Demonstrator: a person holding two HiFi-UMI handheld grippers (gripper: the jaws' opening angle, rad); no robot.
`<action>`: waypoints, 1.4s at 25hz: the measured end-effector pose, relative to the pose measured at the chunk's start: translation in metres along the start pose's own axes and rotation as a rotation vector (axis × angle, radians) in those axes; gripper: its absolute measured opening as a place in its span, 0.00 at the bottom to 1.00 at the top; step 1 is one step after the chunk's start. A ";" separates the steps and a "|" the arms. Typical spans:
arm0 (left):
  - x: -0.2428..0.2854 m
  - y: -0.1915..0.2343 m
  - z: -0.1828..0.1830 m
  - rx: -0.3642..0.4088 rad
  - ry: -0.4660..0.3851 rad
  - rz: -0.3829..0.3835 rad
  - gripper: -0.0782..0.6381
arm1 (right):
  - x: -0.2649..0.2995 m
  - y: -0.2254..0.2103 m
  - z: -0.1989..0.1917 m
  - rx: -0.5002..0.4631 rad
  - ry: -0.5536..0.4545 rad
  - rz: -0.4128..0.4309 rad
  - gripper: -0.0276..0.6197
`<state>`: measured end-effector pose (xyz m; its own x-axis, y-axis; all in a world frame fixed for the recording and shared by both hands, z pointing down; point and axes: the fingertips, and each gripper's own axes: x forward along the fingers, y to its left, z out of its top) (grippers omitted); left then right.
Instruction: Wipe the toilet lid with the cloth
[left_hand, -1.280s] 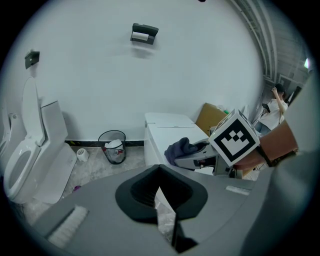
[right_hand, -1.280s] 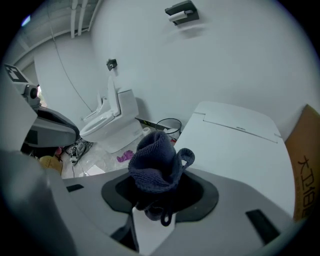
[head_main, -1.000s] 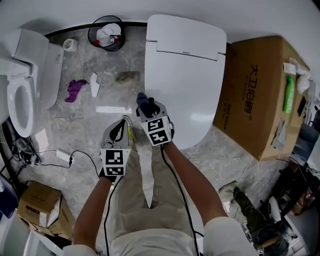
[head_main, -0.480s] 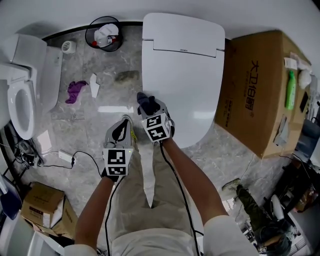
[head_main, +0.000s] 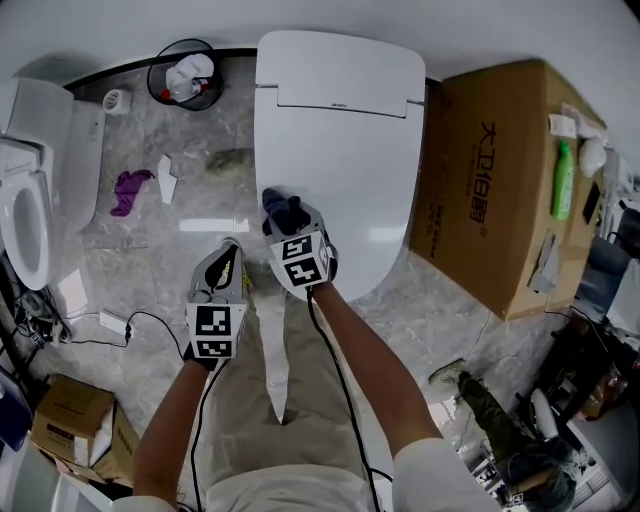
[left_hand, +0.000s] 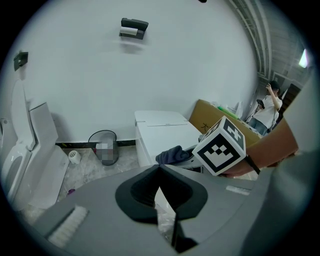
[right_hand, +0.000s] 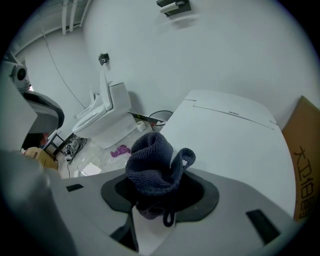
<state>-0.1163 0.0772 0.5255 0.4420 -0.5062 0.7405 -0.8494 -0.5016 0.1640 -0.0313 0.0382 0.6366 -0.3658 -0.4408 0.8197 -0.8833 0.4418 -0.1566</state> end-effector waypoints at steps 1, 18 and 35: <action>0.002 -0.003 0.000 -0.003 0.002 -0.002 0.11 | -0.002 -0.005 -0.002 0.002 0.001 -0.004 0.33; 0.022 -0.028 0.008 0.019 0.010 -0.036 0.11 | -0.025 -0.081 -0.019 0.115 -0.013 -0.102 0.33; 0.031 -0.055 0.008 0.023 0.018 -0.055 0.11 | -0.055 -0.133 -0.050 0.197 0.004 -0.196 0.33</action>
<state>-0.0536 0.0834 0.5346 0.4820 -0.4649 0.7426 -0.8171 -0.5445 0.1894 0.1215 0.0430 0.6401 -0.1812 -0.4997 0.8470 -0.9774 0.1872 -0.0986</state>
